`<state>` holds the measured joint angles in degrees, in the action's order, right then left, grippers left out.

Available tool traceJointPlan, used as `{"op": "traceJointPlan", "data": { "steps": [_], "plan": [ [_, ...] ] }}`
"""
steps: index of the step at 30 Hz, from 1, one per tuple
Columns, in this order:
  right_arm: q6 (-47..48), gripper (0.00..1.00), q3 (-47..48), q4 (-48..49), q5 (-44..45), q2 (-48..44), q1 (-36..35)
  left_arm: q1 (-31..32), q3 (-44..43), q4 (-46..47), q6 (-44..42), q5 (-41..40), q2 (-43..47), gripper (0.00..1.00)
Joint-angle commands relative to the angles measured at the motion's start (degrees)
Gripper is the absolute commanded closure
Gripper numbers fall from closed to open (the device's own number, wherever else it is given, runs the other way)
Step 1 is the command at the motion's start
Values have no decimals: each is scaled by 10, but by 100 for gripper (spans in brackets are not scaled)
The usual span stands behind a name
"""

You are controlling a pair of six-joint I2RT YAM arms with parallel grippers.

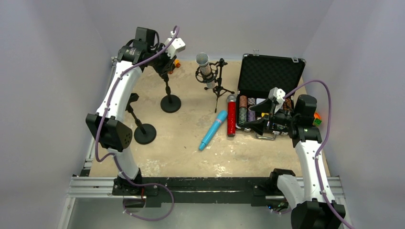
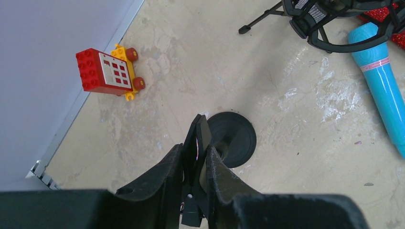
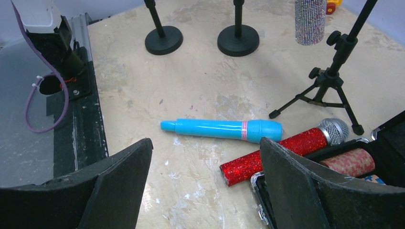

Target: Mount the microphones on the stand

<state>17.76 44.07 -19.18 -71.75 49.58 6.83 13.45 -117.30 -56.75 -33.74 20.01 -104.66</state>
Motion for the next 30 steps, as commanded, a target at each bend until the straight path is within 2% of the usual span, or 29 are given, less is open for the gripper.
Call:
{"op": "traceJointPlan", "data": {
  "steps": [1,4,19,30],
  "plan": [
    [11,13,17,1,-18,1,4,-4,7,1,-14,-1,5,93],
    [12,13,17,1,-20,2,5,-4,19,-1,-16,5,21,100],
    [22,13,19,-7,-18,-5,6,3,169,2,34,123,199,100],
    [24,13,16,-6,-16,-14,6,57,197,-21,44,133,256,100]
  ]
}}
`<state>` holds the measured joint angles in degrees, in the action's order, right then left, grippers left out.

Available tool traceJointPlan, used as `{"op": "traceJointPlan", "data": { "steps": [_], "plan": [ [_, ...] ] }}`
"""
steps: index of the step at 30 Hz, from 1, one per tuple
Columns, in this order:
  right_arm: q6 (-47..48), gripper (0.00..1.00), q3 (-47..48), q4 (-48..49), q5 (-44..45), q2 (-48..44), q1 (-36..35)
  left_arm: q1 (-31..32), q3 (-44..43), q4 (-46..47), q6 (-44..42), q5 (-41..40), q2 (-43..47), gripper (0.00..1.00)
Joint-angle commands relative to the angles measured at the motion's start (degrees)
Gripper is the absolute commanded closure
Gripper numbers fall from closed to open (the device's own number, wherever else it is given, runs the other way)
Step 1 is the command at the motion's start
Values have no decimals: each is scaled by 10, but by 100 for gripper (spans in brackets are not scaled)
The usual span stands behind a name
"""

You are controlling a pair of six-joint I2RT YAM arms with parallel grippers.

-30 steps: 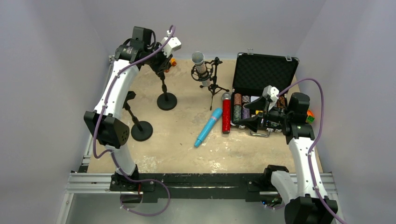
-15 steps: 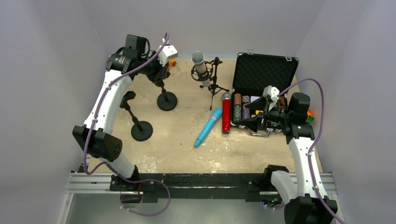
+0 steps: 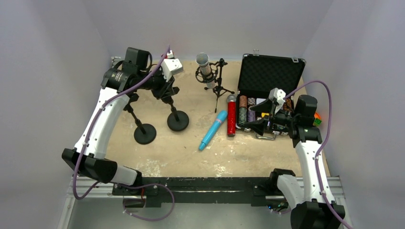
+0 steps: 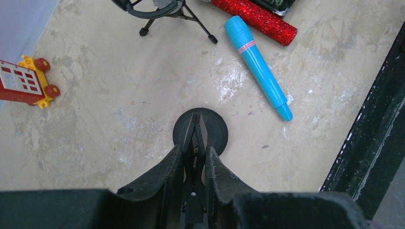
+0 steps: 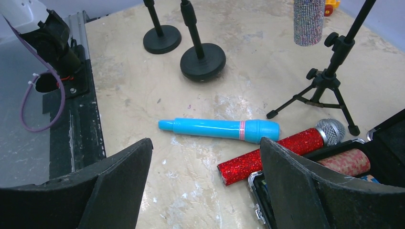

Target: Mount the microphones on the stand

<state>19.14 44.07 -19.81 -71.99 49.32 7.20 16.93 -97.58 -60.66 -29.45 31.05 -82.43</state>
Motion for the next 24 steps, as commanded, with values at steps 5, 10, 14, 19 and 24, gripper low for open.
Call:
{"op": "traceJointPlan", "data": {
  "steps": [5,10,14,19,24],
  "plan": [
    [13,13,14,-1,-5,-16,3,69,31,5,6,0,46,100],
    [15,13,13,0,-2,-16,3,101,61,12,24,-14,60,100],
    [15,13,13,-1,-2,-18,3,114,87,20,33,-19,71,100],
    [14,13,13,0,-5,-20,3,126,100,25,55,-23,71,100],
    [14,13,12,0,-7,-24,3,128,97,38,114,-54,69,86]
  ]
}}
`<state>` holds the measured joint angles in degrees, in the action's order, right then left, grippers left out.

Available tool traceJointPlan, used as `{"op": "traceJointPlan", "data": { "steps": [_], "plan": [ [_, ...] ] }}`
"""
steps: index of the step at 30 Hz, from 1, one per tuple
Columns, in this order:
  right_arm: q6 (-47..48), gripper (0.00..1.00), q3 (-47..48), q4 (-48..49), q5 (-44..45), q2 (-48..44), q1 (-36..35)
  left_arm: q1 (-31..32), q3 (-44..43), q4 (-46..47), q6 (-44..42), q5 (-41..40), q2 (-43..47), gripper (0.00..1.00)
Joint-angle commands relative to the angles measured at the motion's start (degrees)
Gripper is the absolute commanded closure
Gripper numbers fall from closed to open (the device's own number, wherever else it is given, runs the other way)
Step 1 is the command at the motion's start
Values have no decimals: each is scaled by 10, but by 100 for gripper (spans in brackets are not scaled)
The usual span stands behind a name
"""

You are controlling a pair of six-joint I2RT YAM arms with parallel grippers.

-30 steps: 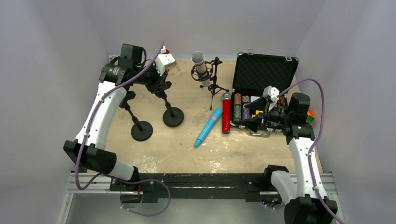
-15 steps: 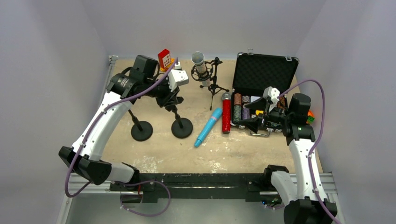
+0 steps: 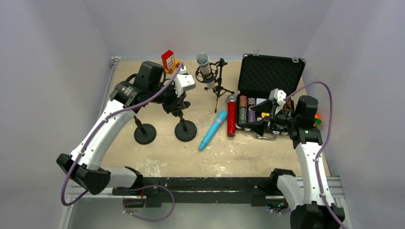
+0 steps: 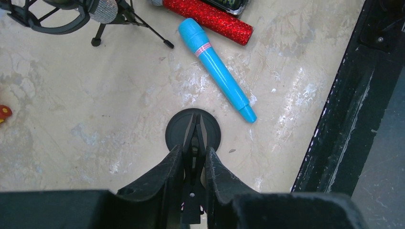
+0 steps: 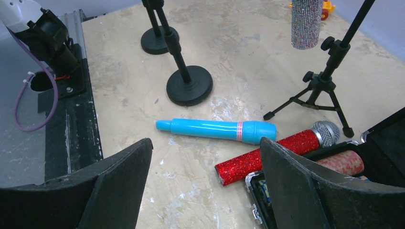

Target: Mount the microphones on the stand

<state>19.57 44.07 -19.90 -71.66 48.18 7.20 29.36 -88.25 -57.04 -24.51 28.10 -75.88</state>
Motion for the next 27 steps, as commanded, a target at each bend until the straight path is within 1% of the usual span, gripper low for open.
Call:
{"op": "traceJointPlan", "data": {
  "steps": [1,3,6,11,13,17,20,21,22,25,27],
  "plan": [
    [9,13,12,1,-10,-12,2,3,2,7,85,-43,5,77],
    [9,13,13,1,-10,-10,3,3,-5,8,107,-65,6,58],
    [10,13,12,0,-10,-10,2,3,-8,24,131,-71,16,39],
    [9,13,11,2,-10,-11,3,3,-11,56,160,-97,52,21],
    [10,13,11,2,-11,-10,3,2,-10,70,168,-122,76,16],
    [10,13,10,2,-11,-10,4,2,9,114,184,-174,138,2],
    [11,13,11,2,-10,-9,4,3,31,149,220,-161,184,1],
    [11,13,10,2,-10,-9,4,2,32,154,251,-156,191,1],
    [12,13,10,2,-10,-9,4,1,25,149,291,-145,190,1],
    [17,13,9,2,-11,-10,5,-2,0,112,349,-93,172,1],
    [17,13,7,3,-13,-11,7,0,14,126,377,-55,176,2]
  ]
}}
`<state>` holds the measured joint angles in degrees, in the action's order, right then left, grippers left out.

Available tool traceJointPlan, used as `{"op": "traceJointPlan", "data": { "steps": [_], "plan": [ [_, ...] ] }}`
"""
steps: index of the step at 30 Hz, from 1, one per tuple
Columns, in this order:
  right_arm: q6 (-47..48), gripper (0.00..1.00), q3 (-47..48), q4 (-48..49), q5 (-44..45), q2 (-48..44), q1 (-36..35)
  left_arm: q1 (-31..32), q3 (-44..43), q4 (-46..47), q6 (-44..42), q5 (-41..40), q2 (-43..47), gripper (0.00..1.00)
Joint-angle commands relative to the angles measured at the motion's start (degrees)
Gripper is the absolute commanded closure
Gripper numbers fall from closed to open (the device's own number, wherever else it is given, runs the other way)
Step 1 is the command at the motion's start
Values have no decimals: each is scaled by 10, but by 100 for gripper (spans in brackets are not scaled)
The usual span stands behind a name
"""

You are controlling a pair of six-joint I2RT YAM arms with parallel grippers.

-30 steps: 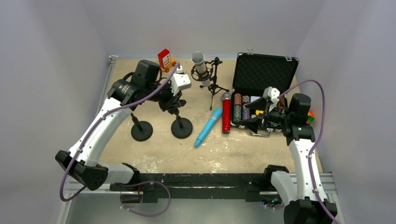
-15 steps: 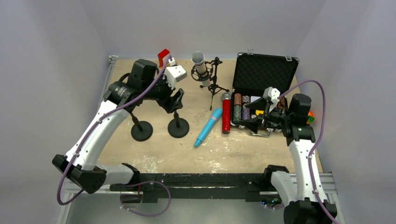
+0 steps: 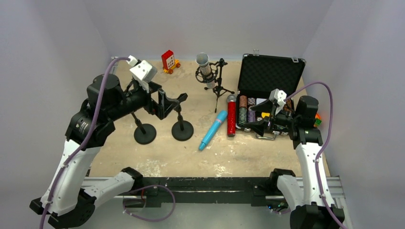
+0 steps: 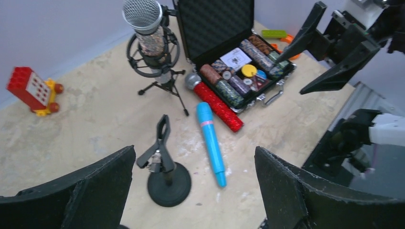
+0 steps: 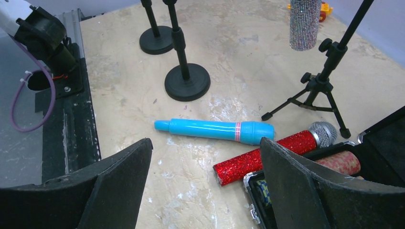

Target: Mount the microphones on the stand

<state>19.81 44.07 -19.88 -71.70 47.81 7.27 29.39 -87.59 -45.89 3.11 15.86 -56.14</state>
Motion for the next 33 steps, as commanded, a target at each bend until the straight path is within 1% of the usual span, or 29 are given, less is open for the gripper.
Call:
{"op": "traceJointPlan", "data": {
  "steps": [1,4,8,10,12,15,19,23,33],
  "plan": [
    [15,13,7,4,-13,-7,7,4,15,25,111,79,-18,3],
    [10,13,5,9,-12,-5,10,52,12,14,109,57,-29,5],
    [0,13,1,20,-5,-3,13,159,-30,-40,84,-33,-102,7],
    [-4,13,-1,24,2,-5,16,202,-46,-58,82,-87,-144,6],
    [-15,13,-4,33,10,-7,21,227,-51,-62,87,-135,-179,6],
    [-22,13,-5,35,11,-6,26,254,-40,-54,98,-178,-219,7],
    [-31,13,-8,42,20,2,30,276,-11,-23,107,-198,-262,7],
    [-34,13,-11,47,38,-4,31,277,22,19,116,-200,-293,6],
    [-39,13,-14,53,43,-11,32,276,68,56,132,-228,-339,6]
  ]
}}
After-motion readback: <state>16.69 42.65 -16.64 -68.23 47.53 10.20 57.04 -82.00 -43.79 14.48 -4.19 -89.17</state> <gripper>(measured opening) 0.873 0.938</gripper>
